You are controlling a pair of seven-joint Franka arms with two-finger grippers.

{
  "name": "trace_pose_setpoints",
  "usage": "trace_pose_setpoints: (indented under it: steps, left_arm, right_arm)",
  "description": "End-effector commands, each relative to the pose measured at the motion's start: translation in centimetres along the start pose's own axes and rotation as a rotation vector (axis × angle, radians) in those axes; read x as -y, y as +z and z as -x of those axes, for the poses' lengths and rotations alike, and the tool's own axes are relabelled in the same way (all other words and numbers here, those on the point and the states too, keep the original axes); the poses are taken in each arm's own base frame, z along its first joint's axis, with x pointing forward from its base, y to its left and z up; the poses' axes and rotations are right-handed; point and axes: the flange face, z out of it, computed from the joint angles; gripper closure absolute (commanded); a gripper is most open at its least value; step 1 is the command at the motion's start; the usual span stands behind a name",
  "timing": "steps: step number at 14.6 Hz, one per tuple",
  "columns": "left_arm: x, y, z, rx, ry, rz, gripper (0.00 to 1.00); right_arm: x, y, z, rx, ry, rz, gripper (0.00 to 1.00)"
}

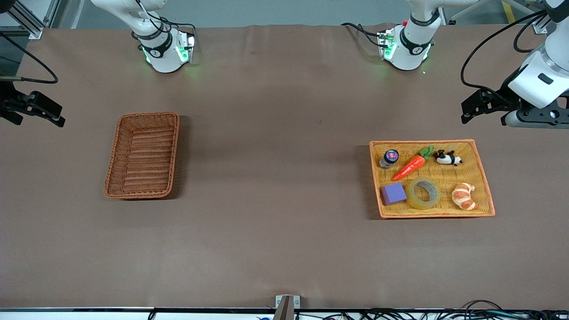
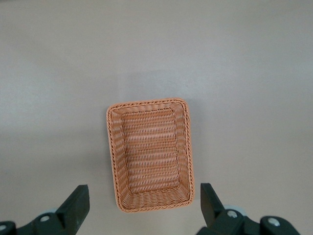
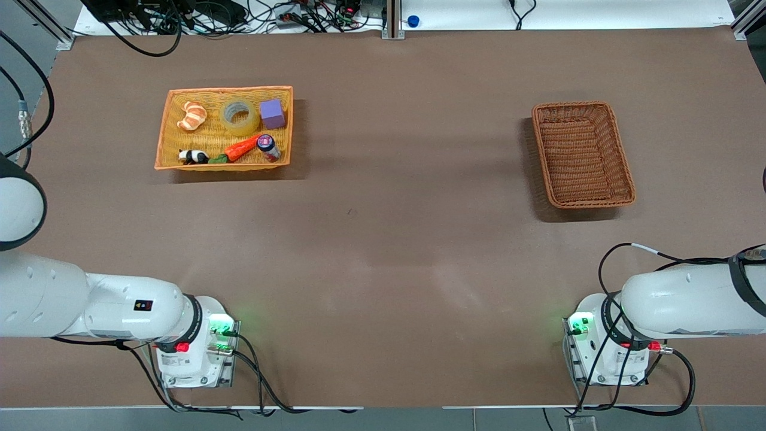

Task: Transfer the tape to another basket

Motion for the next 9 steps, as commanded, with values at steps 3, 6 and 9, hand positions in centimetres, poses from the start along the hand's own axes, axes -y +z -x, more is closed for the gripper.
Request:
trace_pose_setpoints:
  steps: [3, 6, 9]
  left_arm:
    - [-0.1, -0.4, 0.6, -0.011, 0.002, -0.016, 0.00]
    - [-0.5, 0.9, -0.3, 0.010, 0.005, -0.018, 0.00]
    - [-0.5, 4.2, -2.1, 0.053, 0.006, -0.019, 0.01]
  right_arm:
    - [0.0, -0.1, 0.4, 0.005, -0.009, -0.023, 0.00]
    - [-0.2, -0.1, 0.4, 0.000, -0.004, -0.023, 0.00]
    - [0.0, -0.1, 0.4, 0.003, -0.009, -0.023, 0.00]
